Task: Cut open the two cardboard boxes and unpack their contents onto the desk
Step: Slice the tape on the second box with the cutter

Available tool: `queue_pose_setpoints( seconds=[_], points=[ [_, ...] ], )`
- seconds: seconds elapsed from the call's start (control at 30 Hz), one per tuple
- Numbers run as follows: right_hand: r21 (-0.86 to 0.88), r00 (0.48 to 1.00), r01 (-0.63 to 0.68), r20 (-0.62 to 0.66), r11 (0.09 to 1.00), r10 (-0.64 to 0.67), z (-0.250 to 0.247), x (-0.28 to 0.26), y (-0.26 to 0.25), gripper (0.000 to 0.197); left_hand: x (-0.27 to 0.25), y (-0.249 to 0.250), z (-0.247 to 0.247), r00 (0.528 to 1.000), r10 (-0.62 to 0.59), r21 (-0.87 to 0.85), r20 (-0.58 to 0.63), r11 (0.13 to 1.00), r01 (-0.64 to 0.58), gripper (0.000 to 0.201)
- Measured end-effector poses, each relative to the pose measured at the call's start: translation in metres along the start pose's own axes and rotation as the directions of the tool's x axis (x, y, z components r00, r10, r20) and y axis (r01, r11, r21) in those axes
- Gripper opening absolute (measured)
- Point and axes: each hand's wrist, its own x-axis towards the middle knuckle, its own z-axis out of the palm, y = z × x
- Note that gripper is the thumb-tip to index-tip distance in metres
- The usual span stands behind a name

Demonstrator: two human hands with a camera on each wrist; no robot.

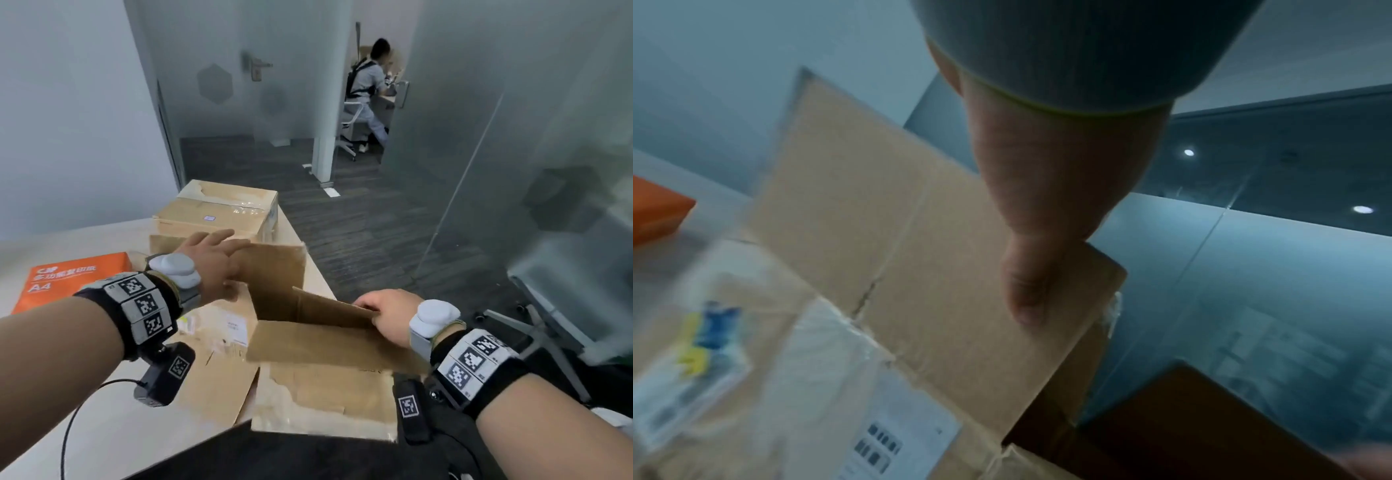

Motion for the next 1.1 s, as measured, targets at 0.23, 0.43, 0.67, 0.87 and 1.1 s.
queue_pose_setpoints(
  seconds=[0.23, 0.43, 0.67, 0.87, 1.1],
  points=[
    [0.091, 0.999, -0.008, 0.031, 0.996, 0.006, 0.014, -0.024, 0.020, 0.027, 0.020, 0.021, 0.020, 0.982, -0.188, -0.176, -0.005, 0.967, 0.184, 0.029],
    [-0.133, 0.998, 0.051, 0.040, 0.990, -0.046, 0.030, -0.048, 0.037, 0.094, 0.034, 0.042, -0.001, 0.979, -0.183, -0.147, -0.091, 0.975, 0.168, 0.033],
    [-0.053, 0.980, -0.198, 0.022, 0.979, 0.199, 0.008, -0.068, 0.096, 0.033, 0.067, 0.103, -0.048, 0.948, 0.086, -0.187, -0.307, 0.971, -0.149, 0.029],
    [0.052, 0.927, -0.350, -0.125, 0.936, 0.353, -0.009, -0.094, 0.148, 0.038, 0.122, 0.148, -0.092, 0.892, 0.165, -0.218, -0.420, 0.936, -0.276, 0.043],
    [0.195, 0.739, -0.547, -0.345, 0.814, 0.579, -0.012, -0.128, 0.196, 0.047, 0.192, 0.226, -0.136, 0.712, 0.280, -0.256, -0.644, 0.798, -0.545, 0.028]
  ],
)
